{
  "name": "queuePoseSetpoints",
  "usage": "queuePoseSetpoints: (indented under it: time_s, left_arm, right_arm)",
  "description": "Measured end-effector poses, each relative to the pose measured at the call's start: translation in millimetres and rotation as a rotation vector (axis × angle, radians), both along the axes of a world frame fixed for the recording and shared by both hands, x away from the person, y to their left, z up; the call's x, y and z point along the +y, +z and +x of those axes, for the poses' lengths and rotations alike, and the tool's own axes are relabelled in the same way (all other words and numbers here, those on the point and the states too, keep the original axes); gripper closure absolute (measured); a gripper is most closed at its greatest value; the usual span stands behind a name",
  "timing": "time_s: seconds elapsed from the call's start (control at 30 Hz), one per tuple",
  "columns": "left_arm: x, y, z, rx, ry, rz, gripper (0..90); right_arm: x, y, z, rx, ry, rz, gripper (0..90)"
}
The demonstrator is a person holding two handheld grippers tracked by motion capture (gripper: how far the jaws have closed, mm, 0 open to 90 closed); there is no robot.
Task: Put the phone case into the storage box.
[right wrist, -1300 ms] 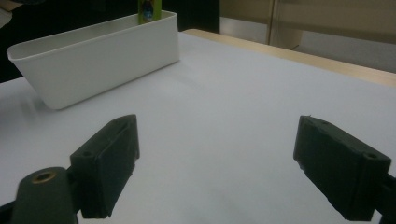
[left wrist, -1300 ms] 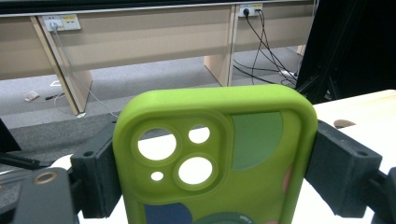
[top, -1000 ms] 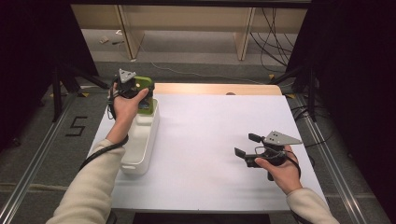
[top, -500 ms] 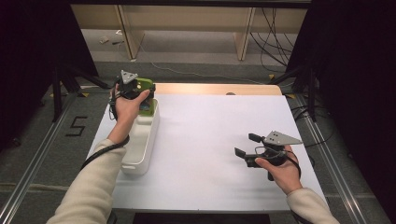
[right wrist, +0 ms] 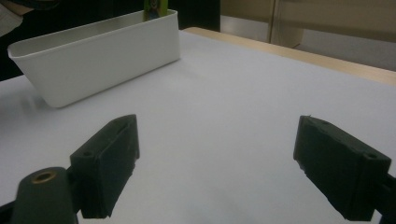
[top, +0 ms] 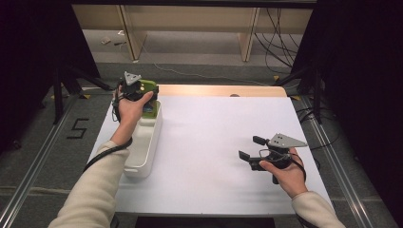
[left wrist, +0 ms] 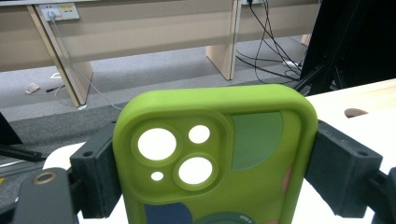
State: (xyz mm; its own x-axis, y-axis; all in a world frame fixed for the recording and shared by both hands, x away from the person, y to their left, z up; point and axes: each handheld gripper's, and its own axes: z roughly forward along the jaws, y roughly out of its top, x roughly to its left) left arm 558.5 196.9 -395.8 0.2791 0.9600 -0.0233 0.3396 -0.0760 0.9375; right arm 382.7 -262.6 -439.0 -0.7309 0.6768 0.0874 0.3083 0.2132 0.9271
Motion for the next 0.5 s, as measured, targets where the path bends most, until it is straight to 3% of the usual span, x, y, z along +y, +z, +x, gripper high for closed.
queuePoseSetpoints:
  time_s: [0.5]
  left_arm:
    - [-1.0, -2.8, 2.2, 0.007, 0.001, 0.007, 15.5]
  right_arm:
    - [0.4, -0.3, -0.1, 0.002, 0.003, 0.001, 15.4]
